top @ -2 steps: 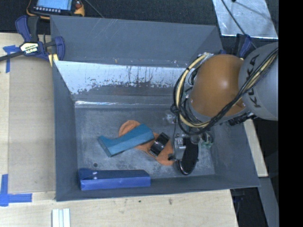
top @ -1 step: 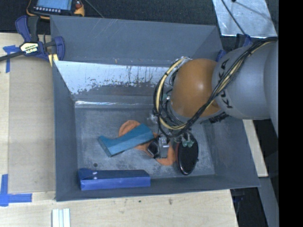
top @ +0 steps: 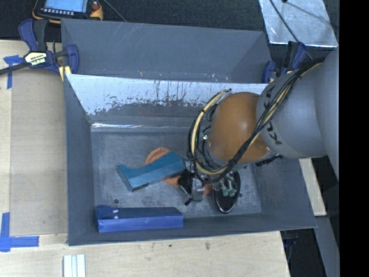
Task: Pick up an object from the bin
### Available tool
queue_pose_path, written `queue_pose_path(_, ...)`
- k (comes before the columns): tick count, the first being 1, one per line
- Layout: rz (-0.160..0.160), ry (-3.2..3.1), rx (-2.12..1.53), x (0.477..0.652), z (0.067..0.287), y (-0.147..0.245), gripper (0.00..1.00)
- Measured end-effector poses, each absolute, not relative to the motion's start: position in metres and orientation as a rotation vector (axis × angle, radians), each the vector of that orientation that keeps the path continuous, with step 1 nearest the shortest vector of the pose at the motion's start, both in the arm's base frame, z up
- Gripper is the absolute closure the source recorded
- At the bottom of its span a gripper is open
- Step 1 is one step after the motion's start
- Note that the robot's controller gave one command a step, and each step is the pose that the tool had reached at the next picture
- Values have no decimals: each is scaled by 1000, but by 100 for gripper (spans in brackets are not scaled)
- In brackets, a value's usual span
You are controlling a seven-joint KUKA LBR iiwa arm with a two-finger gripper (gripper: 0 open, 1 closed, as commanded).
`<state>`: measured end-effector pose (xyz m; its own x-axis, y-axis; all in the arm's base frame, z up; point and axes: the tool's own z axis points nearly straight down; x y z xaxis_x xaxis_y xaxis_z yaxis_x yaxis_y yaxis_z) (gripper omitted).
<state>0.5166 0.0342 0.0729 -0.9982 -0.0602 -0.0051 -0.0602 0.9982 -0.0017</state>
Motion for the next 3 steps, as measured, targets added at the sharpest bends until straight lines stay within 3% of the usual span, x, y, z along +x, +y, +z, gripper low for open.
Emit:
queue_pose_path(1,-2,3135,-94,517,73,34,100)
queue_pose_path(2,-1,3146,-91,506,122,34,100)
queue_pose_path(3,-1,3121,-174,536,105,-18,100)
